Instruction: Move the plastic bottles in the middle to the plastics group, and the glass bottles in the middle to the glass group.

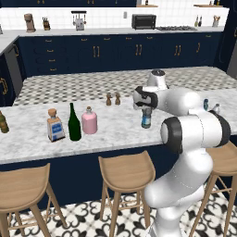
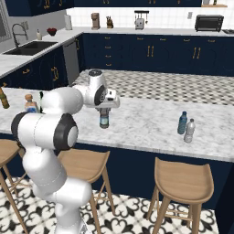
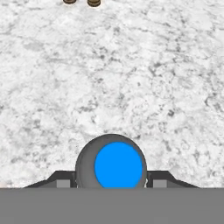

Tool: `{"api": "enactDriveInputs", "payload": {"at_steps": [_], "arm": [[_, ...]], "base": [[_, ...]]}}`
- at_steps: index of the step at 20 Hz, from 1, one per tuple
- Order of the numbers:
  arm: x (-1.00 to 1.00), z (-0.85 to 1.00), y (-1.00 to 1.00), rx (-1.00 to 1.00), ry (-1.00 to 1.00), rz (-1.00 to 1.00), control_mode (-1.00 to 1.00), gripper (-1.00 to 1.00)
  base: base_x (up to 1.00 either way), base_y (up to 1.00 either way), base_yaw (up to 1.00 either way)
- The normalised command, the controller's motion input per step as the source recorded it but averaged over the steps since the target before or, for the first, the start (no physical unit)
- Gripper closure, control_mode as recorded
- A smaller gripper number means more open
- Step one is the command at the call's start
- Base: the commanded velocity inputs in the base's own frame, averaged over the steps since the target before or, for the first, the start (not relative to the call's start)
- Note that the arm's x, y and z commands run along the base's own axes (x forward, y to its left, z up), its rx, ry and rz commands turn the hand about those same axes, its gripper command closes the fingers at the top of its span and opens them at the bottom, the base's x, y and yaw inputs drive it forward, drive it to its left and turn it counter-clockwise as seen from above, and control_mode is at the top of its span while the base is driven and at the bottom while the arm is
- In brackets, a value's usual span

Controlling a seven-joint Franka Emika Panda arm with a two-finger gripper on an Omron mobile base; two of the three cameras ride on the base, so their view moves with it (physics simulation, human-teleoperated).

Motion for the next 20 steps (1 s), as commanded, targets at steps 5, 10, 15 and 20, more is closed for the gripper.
{"api": "enactDriveInputs", "payload": {"at_steps": [5,10,15,20], "arm": [[-0.01,0.22,-1.0,0.0,0.03,-0.36,-1.0,1.0],[0.15,0.42,-0.87,0.0,0.05,-0.36,-1.0,1.0],[0.02,0.13,-0.59,0.0,0.03,-0.22,-1.0,1.0],[-0.01,-0.07,-0.47,0.0,0.0,-0.16,-1.0,1.0]], "base": [[0.0,0.0,0.0],[0.0,0.0,0.0],[0.0,0.0,0.0],[0.0,0.0,0.0]]}}
